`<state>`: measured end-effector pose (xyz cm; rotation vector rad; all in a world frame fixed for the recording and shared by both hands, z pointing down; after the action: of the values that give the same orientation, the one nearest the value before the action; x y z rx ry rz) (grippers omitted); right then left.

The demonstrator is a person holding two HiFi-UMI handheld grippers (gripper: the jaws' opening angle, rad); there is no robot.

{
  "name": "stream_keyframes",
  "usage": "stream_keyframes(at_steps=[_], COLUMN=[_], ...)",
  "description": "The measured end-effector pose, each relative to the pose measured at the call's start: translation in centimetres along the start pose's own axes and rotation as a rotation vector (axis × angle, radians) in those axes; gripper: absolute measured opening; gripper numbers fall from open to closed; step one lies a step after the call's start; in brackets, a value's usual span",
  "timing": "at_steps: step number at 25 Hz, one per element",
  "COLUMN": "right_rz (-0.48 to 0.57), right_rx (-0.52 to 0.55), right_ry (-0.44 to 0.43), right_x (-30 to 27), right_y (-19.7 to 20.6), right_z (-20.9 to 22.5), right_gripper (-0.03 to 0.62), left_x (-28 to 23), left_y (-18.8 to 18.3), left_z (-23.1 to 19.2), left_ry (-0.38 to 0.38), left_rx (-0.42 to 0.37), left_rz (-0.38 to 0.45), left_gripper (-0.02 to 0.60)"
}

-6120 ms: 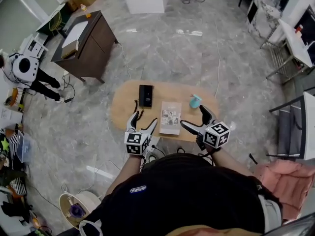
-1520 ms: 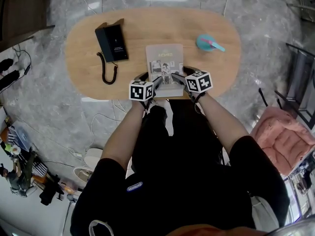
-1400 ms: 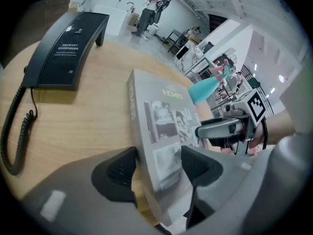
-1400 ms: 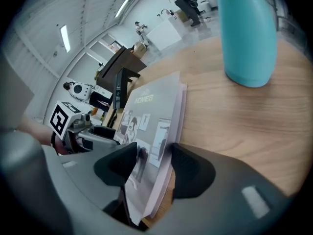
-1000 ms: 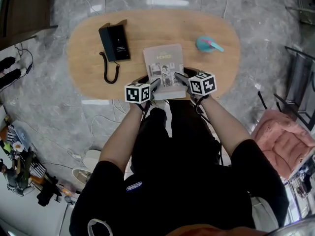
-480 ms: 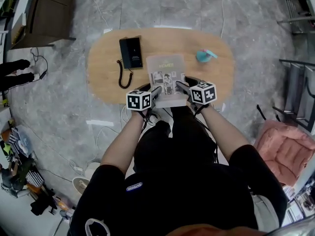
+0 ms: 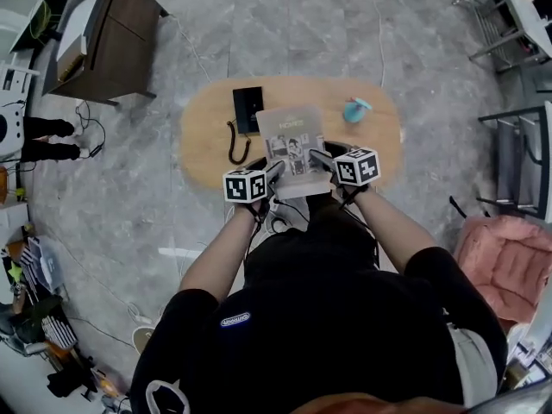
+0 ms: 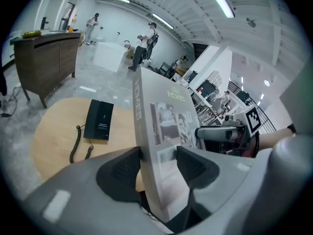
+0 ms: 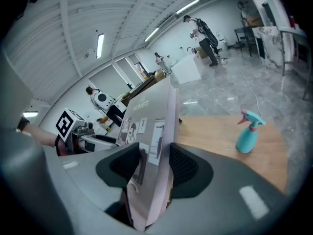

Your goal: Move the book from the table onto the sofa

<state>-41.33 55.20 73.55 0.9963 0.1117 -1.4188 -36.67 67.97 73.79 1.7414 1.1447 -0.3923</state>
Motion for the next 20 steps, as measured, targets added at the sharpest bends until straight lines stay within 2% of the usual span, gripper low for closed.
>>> stream_keyframes(at_steps=[7, 13, 20], right_rz=[0.067, 0.182, 0.291], right_rx=[0.087, 0.135, 0.15], right_ry=[0.032, 0.051, 0.106], right_x=[3.0, 6.5, 11.1], right_y=[-2.4, -4.4, -5.9], right_z=[-7.0, -11.9, -14.5], right_gripper=[0.215, 0.212, 0.21], left_x=[6.5, 11.4, 13.8], left_y=[-1.8, -4.5, -7.0], left_z=[1.2, 3.2, 6.5], left_ry=[0.017, 0.064, 0.142], left_rx=[-0.023, -0.094, -0.158], left_rz=[0.085, 0.177, 0.23], left_gripper=[0.238, 0.236, 0.232])
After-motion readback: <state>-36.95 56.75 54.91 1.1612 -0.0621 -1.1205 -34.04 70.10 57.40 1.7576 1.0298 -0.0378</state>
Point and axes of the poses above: the fingertips, and each gripper's own axes: x backward along the fingers, z to its right, y out of its underside, the point moved 1 cm from there along x, backward along the fingers, and after that the axes turned 6 degrees about -x, right-handed, at the moved point
